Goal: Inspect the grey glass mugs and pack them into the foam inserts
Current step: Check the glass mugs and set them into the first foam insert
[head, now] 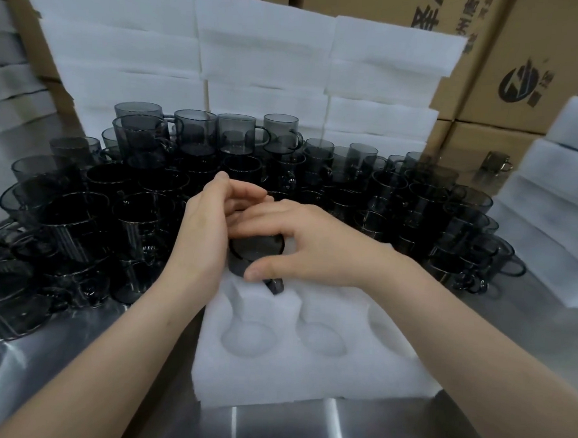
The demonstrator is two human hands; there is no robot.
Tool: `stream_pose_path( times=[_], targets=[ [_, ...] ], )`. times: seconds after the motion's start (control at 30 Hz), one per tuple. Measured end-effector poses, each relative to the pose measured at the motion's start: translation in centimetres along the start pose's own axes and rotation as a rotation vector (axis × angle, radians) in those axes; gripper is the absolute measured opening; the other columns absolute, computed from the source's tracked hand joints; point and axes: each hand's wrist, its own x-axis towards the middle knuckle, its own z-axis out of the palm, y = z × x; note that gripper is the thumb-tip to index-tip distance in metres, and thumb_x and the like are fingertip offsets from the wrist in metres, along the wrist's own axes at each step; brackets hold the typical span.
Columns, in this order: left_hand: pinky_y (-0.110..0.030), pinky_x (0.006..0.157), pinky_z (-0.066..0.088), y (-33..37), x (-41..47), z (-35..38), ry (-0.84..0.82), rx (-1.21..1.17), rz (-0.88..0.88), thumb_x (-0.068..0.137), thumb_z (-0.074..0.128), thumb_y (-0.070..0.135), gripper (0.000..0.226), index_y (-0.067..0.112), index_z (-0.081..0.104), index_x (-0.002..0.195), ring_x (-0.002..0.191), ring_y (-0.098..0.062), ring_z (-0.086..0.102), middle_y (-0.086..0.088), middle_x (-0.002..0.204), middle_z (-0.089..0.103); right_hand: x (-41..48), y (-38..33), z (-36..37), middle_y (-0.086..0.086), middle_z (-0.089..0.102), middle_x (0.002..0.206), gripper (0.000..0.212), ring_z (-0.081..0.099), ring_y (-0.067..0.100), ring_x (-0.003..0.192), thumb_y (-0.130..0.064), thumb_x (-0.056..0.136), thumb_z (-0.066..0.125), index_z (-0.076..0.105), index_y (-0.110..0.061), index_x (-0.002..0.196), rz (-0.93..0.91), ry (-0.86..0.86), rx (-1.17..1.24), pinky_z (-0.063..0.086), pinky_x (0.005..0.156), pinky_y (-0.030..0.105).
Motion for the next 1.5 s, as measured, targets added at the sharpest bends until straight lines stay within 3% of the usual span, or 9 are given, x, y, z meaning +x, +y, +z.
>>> stream_pose_path(
  times=[0.2, 0.43, 0.57, 0.7, 0.8, 0.9, 1.07, 1.3, 1.5],
  targets=[
    [-0.027, 0.077, 0.054, -0.1, 0.1, -0.1, 0.005, 0.026, 0.010, 0.104, 0.028, 0.031, 0.050, 0.008, 0.068, 0.087, 0.090, -0.022, 0.072, -0.009, 0.092, 0.075, -0.2, -0.4, 0.7, -0.006, 0.050, 0.145, 0.049, 0.036, 0.007, 0.138, -0.025, 0.090, 0.067, 0.056, -0.016, 0.136, 0.093, -0.119, -0.123, 0.027, 0.113, 0.024],
    [-0.027, 0.081, 0.050, -0.7, 0.3, -0.3, 0.009, 0.070, 0.044, 0.104, 0.030, 0.032, 0.048, 0.011, 0.069, 0.086, 0.092, -0.018, 0.072, -0.006, 0.093, 0.076, -0.8, -0.5, 1.0, -0.015, 0.000, 0.163, 0.048, -0.007, 0.008, 0.148, -0.044, 0.104, 0.027, 0.023, -0.038, 0.152, 0.210, -0.371, -0.356, -0.008, 0.116, 0.054],
    [-0.035, 0.085, 0.052, -1.1, 0.3, -0.1, 0.014, 0.176, 0.108, 0.097, 0.036, 0.038, 0.043, 0.018, 0.070, 0.082, 0.093, -0.018, 0.070, -0.002, 0.092, 0.075, -0.8, -0.5, 0.6, -0.015, 0.006, 0.163, 0.048, -0.003, 0.014, 0.150, -0.045, 0.103, 0.021, 0.026, -0.039, 0.151, 0.238, -0.415, -0.275, -0.006, 0.119, 0.052],
    [-0.041, 0.088, 0.053, -1.0, -0.1, -0.1, -0.030, 0.305, 0.155, 0.089, 0.037, 0.041, 0.037, 0.024, 0.070, 0.084, 0.092, -0.013, 0.068, 0.005, 0.092, 0.073, 0.3, 0.7, -1.4, 0.006, 0.073, 0.107, 0.041, 0.066, 0.018, 0.104, -0.036, 0.101, 0.039, 0.075, -0.015, 0.105, 0.331, 0.117, -0.003, 0.048, 0.095, 0.038],
    [-0.025, 0.079, 0.053, -0.9, -0.4, 0.0, -0.082, 0.458, 0.174, 0.090, 0.046, 0.038, 0.024, 0.030, 0.068, 0.085, 0.084, -0.006, 0.066, 0.015, 0.087, 0.070, 2.1, 2.8, -4.2, -0.007, 0.072, 0.078, 0.030, 0.065, 0.010, 0.076, -0.028, 0.096, 0.048, 0.075, -0.022, 0.086, 0.421, 0.595, 0.047, 0.050, 0.077, 0.030],
    [-0.012, 0.058, 0.044, -1.0, -0.6, 0.2, -0.171, 0.654, 0.177, 0.093, 0.053, 0.029, 0.016, 0.035, 0.064, 0.084, 0.064, 0.003, 0.059, 0.026, 0.076, 0.065, 4.6, 4.9, -5.9, -0.002, 0.064, 0.100, 0.036, 0.057, 0.017, 0.097, -0.021, 0.091, 0.051, 0.058, -0.024, 0.127, 0.496, 0.572, -0.123, 0.043, 0.084, 0.026],
    [-0.031, 0.064, 0.052, -1.0, -0.7, 0.2, -0.259, 0.918, 0.155, 0.091, 0.052, 0.034, 0.012, 0.037, 0.062, 0.085, 0.060, -0.003, 0.059, 0.024, 0.073, 0.064, 8.5, 7.1, -6.7, 0.016, 0.037, 0.148, 0.054, 0.038, 0.033, 0.134, -0.027, 0.098, 0.041, 0.028, -0.030, 0.150, 0.563, 0.365, -0.240, 0.035, 0.109, 0.040],
    [-0.024, 0.057, 0.041, -0.6, -0.8, 0.4, -0.266, 0.974, 0.173, 0.090, 0.052, 0.029, 0.014, 0.034, 0.065, 0.086, 0.057, 0.003, 0.054, 0.022, 0.077, 0.066, 9.7, 7.5, -5.2, 0.008, 0.062, 0.116, 0.026, 0.055, 0.031, 0.103, -0.019, 0.100, 0.040, 0.055, -0.017, 0.120, 0.588, 0.507, -0.539, 0.035, 0.072, 0.032],
    [-0.030, 0.073, 0.052, -0.2, -0.9, 0.5, -0.278, 1.010, 0.196, 0.089, 0.053, 0.029, 0.015, 0.034, 0.066, 0.086, 0.074, 0.002, 0.060, 0.024, 0.078, 0.066, 7.6, 7.0, -5.4, 0.005, 0.065, 0.100, 0.014, 0.052, 0.026, 0.087, -0.025, 0.099, 0.047, 0.060, -0.019, 0.100, 0.578, 0.699, -0.426, 0.034, 0.068, 0.031]
  ],
)
